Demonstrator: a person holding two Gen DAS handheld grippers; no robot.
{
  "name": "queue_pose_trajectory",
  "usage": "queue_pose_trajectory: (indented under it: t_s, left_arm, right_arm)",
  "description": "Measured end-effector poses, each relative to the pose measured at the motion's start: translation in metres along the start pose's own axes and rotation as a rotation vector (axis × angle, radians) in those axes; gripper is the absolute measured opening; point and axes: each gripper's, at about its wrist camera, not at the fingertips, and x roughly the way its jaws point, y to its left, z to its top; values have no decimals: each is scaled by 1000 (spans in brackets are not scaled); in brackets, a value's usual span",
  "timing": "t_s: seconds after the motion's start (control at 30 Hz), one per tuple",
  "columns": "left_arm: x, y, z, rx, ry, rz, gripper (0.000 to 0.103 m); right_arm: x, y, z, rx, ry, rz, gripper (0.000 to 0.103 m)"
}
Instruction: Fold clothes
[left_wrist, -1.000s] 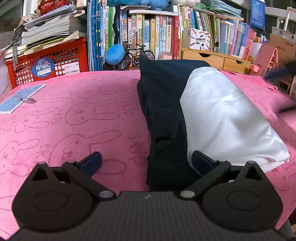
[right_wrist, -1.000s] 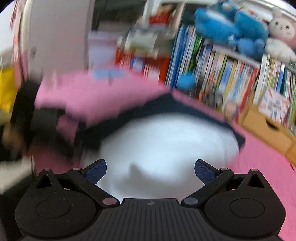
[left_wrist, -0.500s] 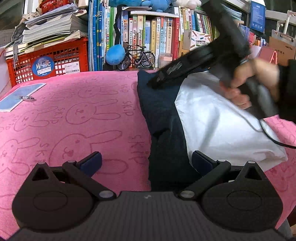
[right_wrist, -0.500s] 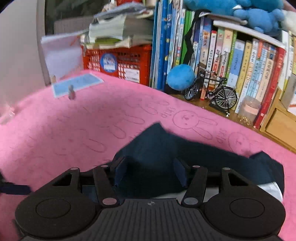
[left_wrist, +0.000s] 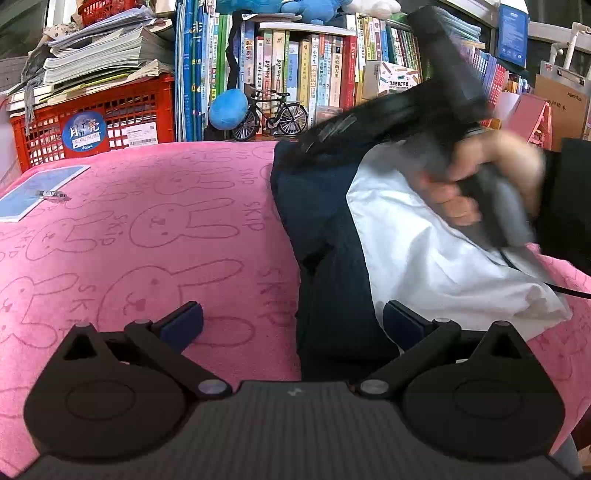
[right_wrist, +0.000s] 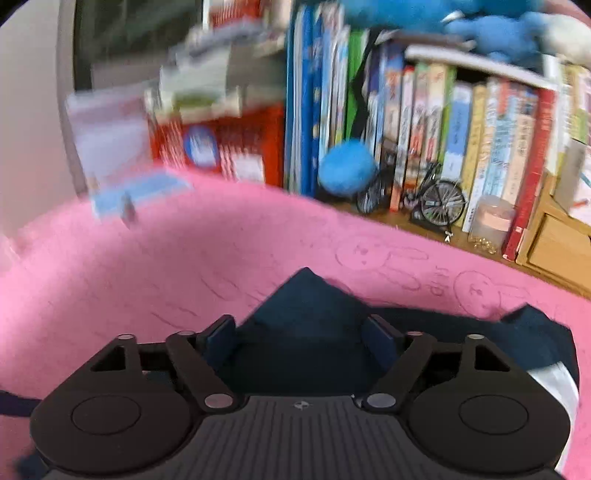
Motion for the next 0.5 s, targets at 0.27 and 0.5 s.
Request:
queue_pose_trajectory:
  t_s: [0.27,0.5]
  left_arm:
    - [0,0,0,3,3,2,103]
    - [1,-2,1,10,9,6,103]
  right_arm:
    - [-116,7,-80,-79,16,37,92]
    - [-159,8,-131,-86,56,-18,94]
